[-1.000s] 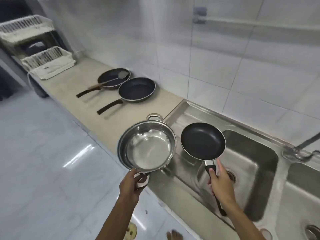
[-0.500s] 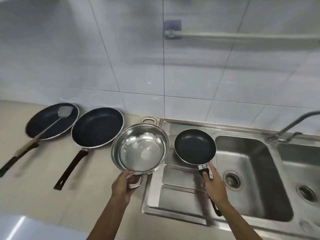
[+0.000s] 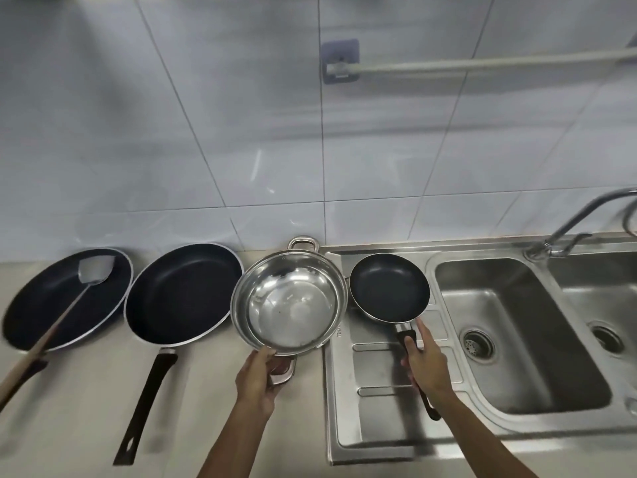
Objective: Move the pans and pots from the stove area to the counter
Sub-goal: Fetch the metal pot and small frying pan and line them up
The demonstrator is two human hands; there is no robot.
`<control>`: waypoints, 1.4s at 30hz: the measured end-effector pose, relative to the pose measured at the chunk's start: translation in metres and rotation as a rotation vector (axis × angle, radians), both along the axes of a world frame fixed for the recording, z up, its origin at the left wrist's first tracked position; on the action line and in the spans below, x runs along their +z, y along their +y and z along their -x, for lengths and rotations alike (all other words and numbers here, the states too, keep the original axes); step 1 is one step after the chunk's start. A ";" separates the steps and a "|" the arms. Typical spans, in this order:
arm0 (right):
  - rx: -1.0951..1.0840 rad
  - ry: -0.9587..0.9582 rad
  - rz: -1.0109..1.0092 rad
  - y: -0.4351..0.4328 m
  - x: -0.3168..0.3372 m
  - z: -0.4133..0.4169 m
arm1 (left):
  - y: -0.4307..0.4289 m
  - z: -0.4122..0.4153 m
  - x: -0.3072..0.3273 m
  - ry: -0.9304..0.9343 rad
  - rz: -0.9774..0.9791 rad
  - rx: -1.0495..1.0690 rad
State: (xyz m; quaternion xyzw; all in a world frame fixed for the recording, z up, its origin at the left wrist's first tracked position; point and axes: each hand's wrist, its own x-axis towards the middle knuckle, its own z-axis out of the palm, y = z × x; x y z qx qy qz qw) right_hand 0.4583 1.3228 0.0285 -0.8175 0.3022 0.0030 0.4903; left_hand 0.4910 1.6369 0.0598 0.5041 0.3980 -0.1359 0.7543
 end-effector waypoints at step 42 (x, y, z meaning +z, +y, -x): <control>-0.020 0.042 -0.116 0.009 -0.008 -0.037 | -0.005 -0.009 -0.005 -0.021 0.182 0.052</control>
